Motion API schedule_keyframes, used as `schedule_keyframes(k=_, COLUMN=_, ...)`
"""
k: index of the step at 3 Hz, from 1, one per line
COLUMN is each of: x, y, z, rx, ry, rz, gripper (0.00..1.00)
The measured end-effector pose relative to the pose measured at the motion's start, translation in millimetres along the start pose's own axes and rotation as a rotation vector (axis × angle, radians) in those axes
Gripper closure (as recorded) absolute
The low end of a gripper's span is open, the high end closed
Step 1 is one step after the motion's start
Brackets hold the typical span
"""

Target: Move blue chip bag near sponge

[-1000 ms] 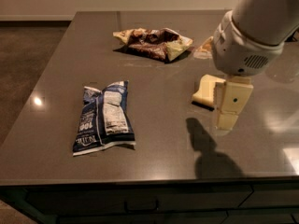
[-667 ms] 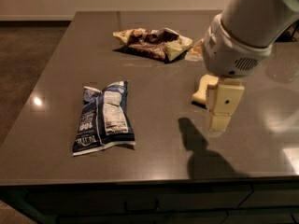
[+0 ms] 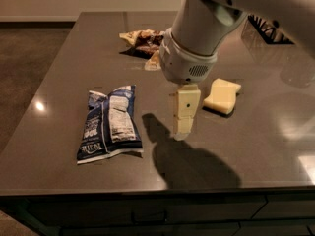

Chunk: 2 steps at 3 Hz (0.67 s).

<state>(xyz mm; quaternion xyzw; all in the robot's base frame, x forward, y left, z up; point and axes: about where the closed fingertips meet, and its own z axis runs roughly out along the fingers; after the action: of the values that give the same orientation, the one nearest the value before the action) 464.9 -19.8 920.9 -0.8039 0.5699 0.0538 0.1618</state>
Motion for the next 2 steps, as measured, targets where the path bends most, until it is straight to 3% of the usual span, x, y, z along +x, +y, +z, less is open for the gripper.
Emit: schedule_keyframes(k=2, x=-37, y=-38, z=45, rx=-0.050, ry=-0.015, rz=-0.193, gripper=0.00)
